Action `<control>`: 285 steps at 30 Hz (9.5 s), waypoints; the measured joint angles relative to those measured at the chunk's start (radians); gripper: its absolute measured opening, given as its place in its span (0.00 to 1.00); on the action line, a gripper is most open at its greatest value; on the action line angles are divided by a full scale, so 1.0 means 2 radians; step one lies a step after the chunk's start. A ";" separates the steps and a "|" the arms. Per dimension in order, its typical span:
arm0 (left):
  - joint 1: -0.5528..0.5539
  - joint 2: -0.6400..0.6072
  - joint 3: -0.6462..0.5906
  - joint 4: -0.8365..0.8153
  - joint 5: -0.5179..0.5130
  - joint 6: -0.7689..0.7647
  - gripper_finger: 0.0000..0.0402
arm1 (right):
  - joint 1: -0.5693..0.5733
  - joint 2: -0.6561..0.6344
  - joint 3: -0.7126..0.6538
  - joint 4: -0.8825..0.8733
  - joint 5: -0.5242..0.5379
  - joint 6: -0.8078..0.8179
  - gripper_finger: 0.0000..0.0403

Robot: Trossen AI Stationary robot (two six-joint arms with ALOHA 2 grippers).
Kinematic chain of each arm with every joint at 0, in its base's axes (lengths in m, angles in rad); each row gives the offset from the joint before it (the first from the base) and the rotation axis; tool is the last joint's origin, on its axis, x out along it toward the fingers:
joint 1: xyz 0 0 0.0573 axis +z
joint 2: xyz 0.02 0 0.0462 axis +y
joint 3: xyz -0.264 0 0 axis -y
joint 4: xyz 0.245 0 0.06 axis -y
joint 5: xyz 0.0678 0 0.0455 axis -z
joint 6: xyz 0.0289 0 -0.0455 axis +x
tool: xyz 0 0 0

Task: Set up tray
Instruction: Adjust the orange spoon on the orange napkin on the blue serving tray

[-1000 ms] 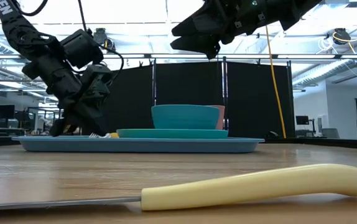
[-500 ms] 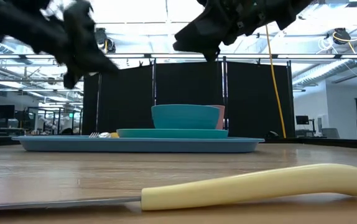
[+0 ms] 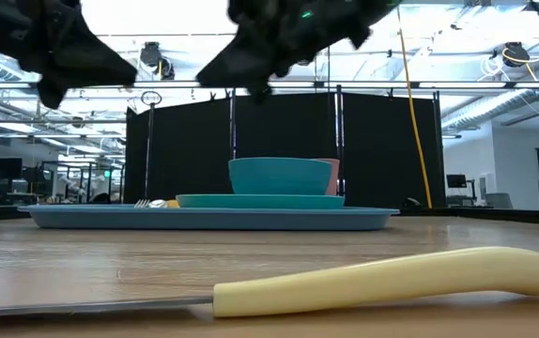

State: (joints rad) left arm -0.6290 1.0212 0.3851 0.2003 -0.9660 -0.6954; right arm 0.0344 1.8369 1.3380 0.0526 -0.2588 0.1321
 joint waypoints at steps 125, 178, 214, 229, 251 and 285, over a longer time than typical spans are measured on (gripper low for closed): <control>0.341 0.106 0.024 -0.197 0.520 -0.128 0.13 | -0.059 0.325 0.315 -0.184 0.044 -0.164 0.00; 0.365 0.135 0.024 -0.213 0.572 -0.138 0.00 | -0.059 0.325 0.315 -0.179 0.036 -0.144 0.00; 0.364 0.126 0.023 -0.301 0.518 -0.170 0.01 | -0.060 0.325 0.316 -0.174 0.053 -0.128 0.00; 0.363 0.128 0.106 -0.417 0.451 -0.125 0.01 | -0.061 0.325 0.315 -0.174 0.050 -0.124 0.00; 0.362 0.127 0.007 -0.142 0.467 -0.136 0.01 | -0.063 0.325 0.315 -0.176 0.051 -0.121 0.00; 0.349 0.133 0.001 -0.190 0.467 -0.160 0.02 | -0.063 0.325 0.316 -0.174 0.052 -0.128 0.00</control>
State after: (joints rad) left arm 0.0691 1.2873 0.3870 -0.1787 -0.0329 -1.0150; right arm -0.0914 2.4859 1.9694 -0.2948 -0.1551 -0.1246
